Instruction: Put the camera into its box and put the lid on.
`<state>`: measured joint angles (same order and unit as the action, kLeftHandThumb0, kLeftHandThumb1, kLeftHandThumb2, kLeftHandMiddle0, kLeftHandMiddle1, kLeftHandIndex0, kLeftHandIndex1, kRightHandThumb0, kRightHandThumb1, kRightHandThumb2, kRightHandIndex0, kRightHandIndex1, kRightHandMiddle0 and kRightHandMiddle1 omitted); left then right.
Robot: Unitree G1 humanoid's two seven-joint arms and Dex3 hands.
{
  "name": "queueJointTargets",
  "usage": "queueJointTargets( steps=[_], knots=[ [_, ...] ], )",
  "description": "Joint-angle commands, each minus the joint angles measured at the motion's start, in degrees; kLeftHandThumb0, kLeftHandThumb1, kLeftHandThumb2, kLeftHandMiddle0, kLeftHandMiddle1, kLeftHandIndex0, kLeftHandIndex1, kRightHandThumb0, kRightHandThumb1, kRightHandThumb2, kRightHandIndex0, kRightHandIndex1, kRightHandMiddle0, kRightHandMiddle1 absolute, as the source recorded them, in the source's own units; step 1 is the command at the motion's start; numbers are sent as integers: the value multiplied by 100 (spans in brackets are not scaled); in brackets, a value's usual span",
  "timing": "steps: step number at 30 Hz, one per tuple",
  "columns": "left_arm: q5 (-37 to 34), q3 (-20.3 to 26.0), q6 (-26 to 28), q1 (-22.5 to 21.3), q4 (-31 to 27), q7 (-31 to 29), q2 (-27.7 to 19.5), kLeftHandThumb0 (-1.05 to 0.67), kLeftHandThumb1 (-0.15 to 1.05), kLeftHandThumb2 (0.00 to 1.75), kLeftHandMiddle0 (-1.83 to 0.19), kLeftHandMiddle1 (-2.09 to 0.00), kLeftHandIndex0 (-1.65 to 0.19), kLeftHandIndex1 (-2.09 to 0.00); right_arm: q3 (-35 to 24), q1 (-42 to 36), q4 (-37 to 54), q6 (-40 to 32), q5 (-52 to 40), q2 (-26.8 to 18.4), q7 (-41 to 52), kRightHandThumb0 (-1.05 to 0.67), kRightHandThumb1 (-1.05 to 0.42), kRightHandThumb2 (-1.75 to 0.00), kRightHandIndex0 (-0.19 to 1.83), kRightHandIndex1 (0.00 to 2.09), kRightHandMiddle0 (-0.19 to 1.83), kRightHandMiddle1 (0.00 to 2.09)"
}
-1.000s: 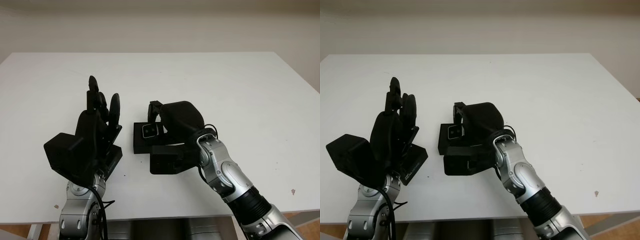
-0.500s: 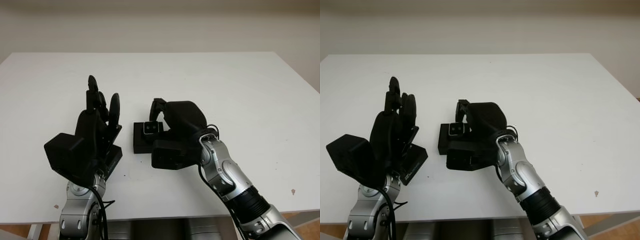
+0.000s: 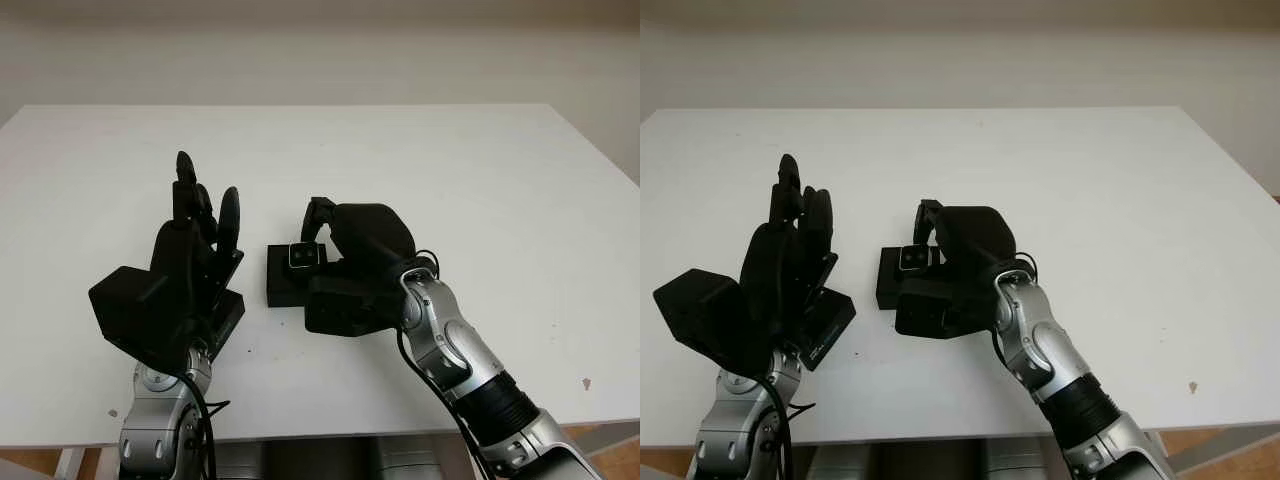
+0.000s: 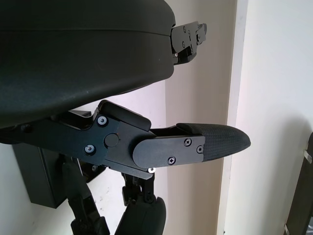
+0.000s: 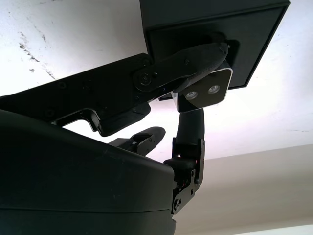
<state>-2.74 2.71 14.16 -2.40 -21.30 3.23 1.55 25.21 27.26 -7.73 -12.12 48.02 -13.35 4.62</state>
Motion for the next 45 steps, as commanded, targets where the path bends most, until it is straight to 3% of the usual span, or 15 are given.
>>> queueJointTargets(
  steps=[1, 41, 45],
  knots=[
    [-9, -14, -10, -3, -30, 5, 9, -82, 105, 48, 19, 0, 19, 0, -69, -3, 28, 25, -128, 86, -23, -39, -104, -10, 55, 6, 36, 209],
    [3, -20, -61, 63, -59, 25, 25, -82, 105, 48, 19, 0, 19, 0, 149, 68, -110, 67, -84, 6, 117, -42, -105, -11, 54, 5, 29, 209],
    [4, -24, -99, 59, -46, -14, -5, -81, 105, 49, 19, 0, 19, 0, 229, 96, -139, 70, 113, -67, 111, -44, -105, -11, 53, 4, 25, 202]
  ],
)
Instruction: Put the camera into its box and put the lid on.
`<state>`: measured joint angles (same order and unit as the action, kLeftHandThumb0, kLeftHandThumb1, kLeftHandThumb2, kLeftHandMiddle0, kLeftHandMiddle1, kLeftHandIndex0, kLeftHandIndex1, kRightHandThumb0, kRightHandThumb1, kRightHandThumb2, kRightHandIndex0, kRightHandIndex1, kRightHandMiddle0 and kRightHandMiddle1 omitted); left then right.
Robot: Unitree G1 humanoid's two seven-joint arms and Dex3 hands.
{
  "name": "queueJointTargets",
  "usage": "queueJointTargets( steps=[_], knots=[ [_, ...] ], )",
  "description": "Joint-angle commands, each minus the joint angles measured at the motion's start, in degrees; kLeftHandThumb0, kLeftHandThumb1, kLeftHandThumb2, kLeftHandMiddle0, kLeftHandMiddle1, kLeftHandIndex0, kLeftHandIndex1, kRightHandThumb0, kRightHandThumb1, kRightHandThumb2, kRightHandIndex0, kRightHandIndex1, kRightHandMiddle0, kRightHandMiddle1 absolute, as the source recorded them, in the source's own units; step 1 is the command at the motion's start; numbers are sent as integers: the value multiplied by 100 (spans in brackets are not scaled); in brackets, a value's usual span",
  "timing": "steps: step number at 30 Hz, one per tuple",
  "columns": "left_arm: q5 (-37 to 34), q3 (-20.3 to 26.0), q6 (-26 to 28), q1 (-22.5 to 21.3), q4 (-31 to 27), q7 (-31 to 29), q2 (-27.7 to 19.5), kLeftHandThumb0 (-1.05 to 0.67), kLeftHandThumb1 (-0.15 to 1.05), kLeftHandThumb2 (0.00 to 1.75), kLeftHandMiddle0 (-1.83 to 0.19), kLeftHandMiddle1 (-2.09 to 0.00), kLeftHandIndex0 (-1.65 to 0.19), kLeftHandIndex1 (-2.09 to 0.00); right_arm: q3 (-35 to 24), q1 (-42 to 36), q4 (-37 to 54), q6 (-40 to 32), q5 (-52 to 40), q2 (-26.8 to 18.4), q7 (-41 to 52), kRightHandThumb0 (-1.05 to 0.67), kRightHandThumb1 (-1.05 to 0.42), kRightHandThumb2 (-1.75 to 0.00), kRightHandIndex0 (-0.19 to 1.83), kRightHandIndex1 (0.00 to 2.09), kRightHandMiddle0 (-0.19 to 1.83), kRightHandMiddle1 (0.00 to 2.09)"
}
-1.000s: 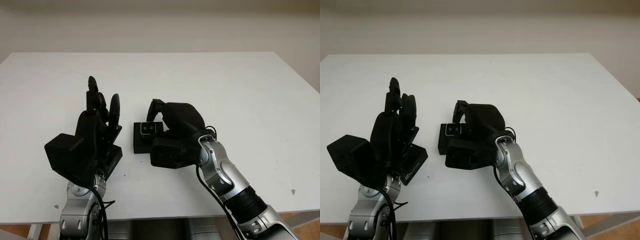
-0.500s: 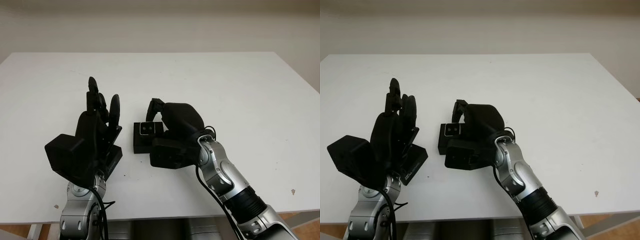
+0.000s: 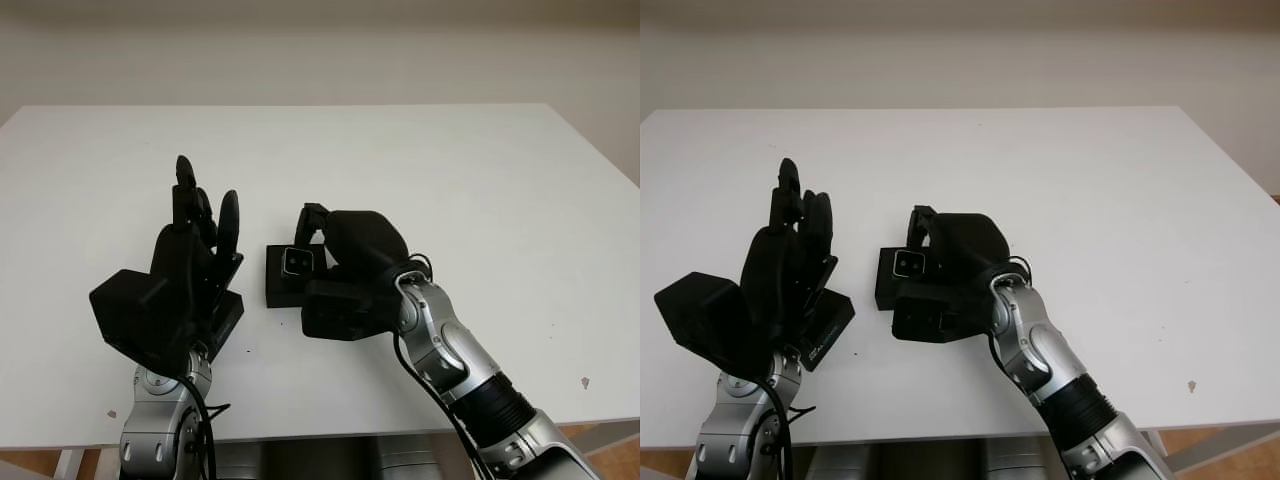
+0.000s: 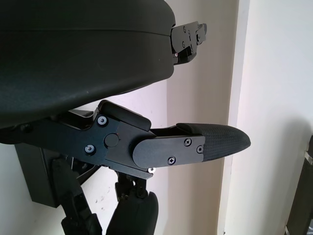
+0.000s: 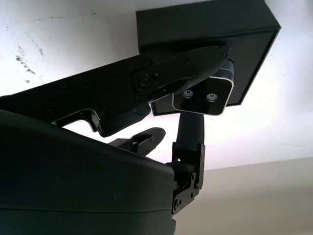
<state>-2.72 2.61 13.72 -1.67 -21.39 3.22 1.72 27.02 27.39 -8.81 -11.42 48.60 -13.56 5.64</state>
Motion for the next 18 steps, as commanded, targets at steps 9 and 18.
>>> queueJointTargets(
  steps=[9, 18],
  knots=[
    [21, -16, -43, 5, -45, 17, -7, -80, 105, 49, 19, 0, 19, 0, 53, 105, -56, 89, 112, -82, 74, -51, -104, -6, 45, 2, 26, 151],
    [23, -25, 6, 40, -95, 52, 19, -81, 105, 48, 19, 0, 19, 0, 79, 100, -50, 248, 139, -160, 83, -63, -101, -5, 16, 3, 31, 32]
  ],
)
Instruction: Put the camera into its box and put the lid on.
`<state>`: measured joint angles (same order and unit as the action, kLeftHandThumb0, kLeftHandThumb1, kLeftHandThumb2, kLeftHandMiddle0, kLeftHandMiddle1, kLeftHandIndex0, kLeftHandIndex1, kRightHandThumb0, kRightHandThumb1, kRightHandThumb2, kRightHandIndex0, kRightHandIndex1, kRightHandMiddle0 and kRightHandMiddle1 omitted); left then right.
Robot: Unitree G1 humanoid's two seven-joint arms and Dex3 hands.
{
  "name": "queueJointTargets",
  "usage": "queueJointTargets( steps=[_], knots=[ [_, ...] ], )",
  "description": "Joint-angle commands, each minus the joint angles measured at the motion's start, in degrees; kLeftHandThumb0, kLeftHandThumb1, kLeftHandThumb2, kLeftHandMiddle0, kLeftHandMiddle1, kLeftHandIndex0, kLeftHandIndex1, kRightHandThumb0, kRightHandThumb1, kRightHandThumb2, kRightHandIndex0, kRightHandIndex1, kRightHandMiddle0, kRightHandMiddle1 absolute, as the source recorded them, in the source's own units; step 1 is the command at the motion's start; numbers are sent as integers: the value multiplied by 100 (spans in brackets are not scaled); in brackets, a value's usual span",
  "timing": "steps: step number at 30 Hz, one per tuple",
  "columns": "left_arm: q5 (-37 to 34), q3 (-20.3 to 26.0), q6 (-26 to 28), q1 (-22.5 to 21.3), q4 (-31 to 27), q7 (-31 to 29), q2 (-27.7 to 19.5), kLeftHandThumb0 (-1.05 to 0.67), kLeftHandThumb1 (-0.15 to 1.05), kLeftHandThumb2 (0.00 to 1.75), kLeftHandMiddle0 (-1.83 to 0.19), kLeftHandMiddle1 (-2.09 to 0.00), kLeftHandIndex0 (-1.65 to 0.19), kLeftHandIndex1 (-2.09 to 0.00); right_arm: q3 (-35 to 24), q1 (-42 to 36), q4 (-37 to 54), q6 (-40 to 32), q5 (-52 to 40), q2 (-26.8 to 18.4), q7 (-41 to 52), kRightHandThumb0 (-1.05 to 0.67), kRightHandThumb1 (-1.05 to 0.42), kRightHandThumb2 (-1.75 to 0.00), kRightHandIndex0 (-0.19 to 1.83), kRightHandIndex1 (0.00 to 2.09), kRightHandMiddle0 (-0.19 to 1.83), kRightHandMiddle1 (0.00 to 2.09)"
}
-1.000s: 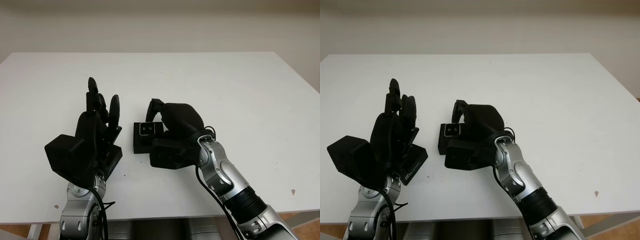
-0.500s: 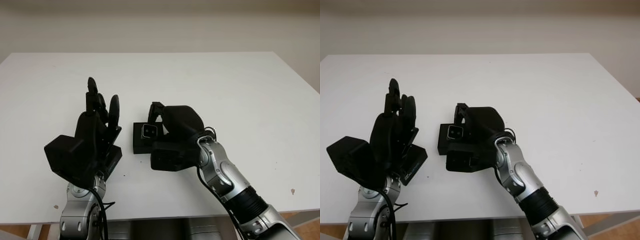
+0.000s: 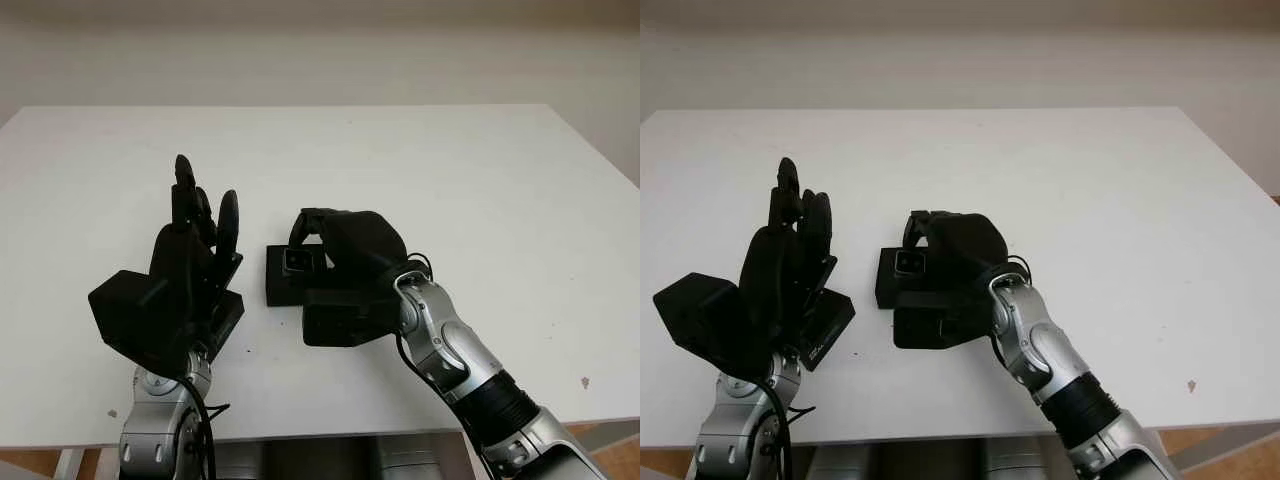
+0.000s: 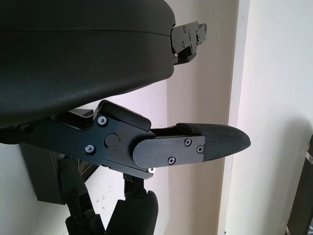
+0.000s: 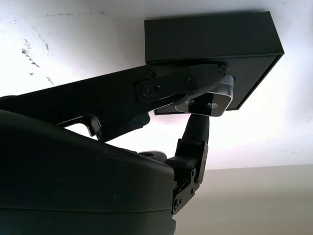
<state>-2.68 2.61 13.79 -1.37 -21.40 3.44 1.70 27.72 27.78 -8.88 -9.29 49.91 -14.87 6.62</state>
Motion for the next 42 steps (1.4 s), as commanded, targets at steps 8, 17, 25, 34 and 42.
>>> queueJointTargets(
  steps=[8, 17, 25, 34, 42],
  knots=[
    [3, -18, -29, 52, -103, 23, 24, -81, 105, 48, 19, 0, 19, 0, -79, -18, 94, 139, -34, -47, -205, -71, -98, -4, -3, 0, 7, 10],
    [5, -19, 22, 59, -144, 13, 3, -81, 105, 48, 19, 0, 19, 0, -630, 45, 1107, -23, -824, -211, 838, -82, -99, -6, -18, 0, -12, 1],
    [32, 36, 55, 109, -254, -5, -101, -81, 105, 49, 19, 0, 19, 0, -1474, 117, 1730, 90, -1999, -635, 1678, -90, -105, -23, -19, 3, -17, 4],
    [-46, 118, 135, 157, -388, -37, -160, -79, 105, 49, 19, 0, 19, 0, -1506, -182, 1495, 787, -2225, -856, 1446, -81, -105, -49, -14, 6, -11, 7],
    [-76, 210, 41, 98, -354, -96, -229, -77, 105, 49, 19, 0, 19, 0, -1279, -395, 949, 1818, -2030, -1104, 1195, -82, -105, -56, -10, 7, -6, 8]
  ],
)
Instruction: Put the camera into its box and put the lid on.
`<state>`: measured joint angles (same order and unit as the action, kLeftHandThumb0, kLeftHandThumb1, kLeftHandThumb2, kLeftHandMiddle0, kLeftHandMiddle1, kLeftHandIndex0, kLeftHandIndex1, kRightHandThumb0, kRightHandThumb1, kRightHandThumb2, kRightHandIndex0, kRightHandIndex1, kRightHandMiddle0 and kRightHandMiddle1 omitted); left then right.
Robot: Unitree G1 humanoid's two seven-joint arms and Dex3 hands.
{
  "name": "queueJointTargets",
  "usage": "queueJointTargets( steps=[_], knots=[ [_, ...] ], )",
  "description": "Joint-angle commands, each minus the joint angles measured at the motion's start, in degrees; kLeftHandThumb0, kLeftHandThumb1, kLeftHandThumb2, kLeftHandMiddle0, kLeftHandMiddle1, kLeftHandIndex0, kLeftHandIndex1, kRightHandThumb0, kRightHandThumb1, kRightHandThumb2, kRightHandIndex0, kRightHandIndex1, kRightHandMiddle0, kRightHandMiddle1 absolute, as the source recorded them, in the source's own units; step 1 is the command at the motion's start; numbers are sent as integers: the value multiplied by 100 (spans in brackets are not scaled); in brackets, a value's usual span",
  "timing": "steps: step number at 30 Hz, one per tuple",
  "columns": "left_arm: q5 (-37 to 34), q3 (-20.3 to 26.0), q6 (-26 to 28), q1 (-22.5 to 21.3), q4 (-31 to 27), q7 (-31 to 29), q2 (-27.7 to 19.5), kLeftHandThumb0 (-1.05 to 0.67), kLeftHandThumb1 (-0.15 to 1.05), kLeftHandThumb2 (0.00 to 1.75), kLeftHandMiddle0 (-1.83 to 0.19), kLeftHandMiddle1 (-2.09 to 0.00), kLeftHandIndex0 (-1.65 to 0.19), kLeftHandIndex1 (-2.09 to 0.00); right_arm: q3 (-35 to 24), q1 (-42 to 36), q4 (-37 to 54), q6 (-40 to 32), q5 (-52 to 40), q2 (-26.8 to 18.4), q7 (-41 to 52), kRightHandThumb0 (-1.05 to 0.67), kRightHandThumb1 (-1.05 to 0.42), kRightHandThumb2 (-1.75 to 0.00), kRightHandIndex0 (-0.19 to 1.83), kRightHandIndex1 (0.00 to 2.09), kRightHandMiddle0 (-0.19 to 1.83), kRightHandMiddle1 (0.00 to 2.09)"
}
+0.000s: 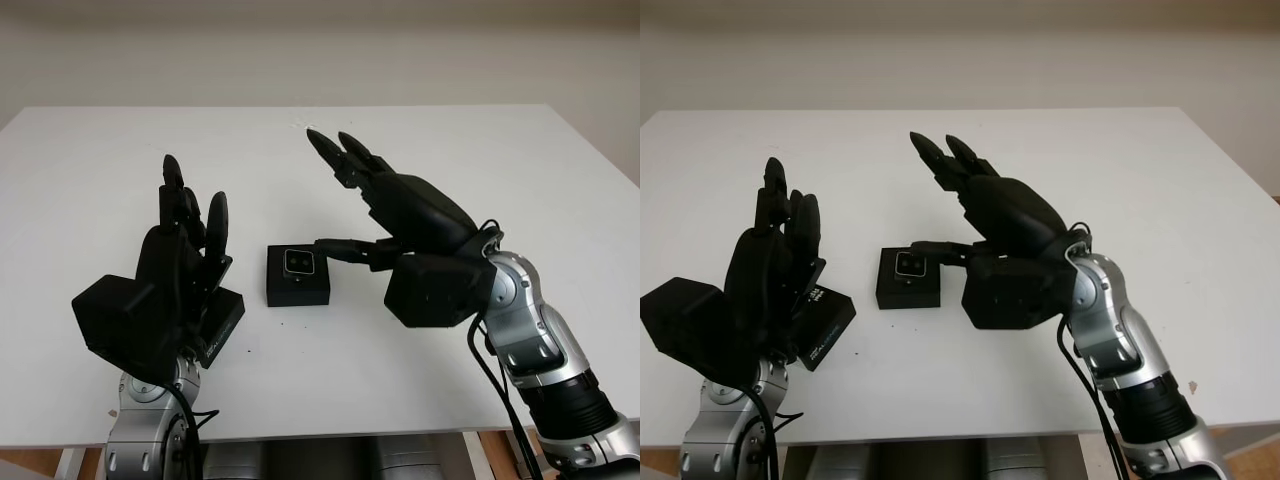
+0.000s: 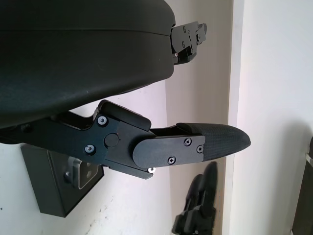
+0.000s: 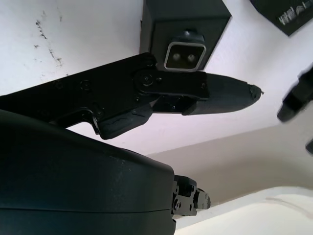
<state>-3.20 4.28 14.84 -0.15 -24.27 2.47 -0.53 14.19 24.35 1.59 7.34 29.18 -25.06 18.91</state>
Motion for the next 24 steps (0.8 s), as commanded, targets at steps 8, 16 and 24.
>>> queueJointTargets(
  steps=[8, 16, 24],
  knots=[
    [-19, 20, -99, -66, -39, 21, 31, -80, 105, 47, 19, 0, 19, 0, 650, 23, -947, 1302, 613, -322, -172, -83, -105, -59, -10, 6, -6, 6],
    [-22, 3, -18, -31, -125, 36, 55, -82, 105, 47, 19, 0, 19, 0, 1114, 200, -1463, 1919, 1102, -415, -99, -89, -105, -62, -7, 7, 3, 9],
    [12, 1, -2, 15, -149, 50, 53, -81, 105, 48, 19, 0, 19, 0, 1266, 268, -1362, 1959, 1462, -506, 40, -92, -105, -66, -10, 5, 24, 18]
  ],
)
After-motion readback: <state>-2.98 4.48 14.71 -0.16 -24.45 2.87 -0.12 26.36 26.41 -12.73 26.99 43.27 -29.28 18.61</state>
